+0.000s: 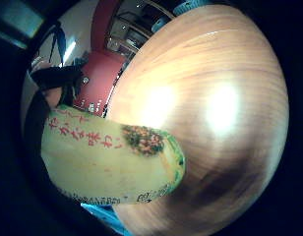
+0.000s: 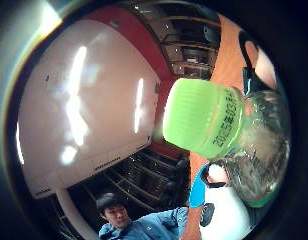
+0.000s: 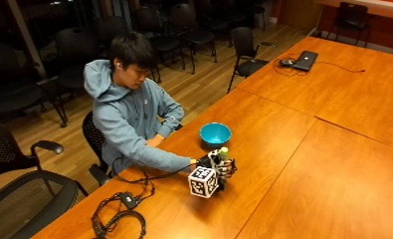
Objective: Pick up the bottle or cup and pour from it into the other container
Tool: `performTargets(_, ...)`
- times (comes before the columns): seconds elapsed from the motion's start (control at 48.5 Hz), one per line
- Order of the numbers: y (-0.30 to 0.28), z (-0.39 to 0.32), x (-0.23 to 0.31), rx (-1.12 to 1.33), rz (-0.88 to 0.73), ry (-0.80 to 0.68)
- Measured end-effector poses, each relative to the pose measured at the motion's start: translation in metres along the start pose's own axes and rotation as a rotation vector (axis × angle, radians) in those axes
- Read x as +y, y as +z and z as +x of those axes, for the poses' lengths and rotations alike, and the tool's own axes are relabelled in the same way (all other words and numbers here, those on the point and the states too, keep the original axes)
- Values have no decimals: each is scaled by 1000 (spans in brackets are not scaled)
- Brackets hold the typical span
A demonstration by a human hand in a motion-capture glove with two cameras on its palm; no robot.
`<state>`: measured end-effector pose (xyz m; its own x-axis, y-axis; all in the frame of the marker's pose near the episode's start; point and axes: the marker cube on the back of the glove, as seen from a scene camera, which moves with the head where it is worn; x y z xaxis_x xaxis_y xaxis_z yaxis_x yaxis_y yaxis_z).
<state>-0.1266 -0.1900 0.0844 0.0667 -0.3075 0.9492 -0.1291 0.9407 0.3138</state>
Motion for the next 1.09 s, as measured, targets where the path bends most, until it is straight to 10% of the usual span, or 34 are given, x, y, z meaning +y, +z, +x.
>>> performTargets(1.094,96,-134,25,579,-547,-223)
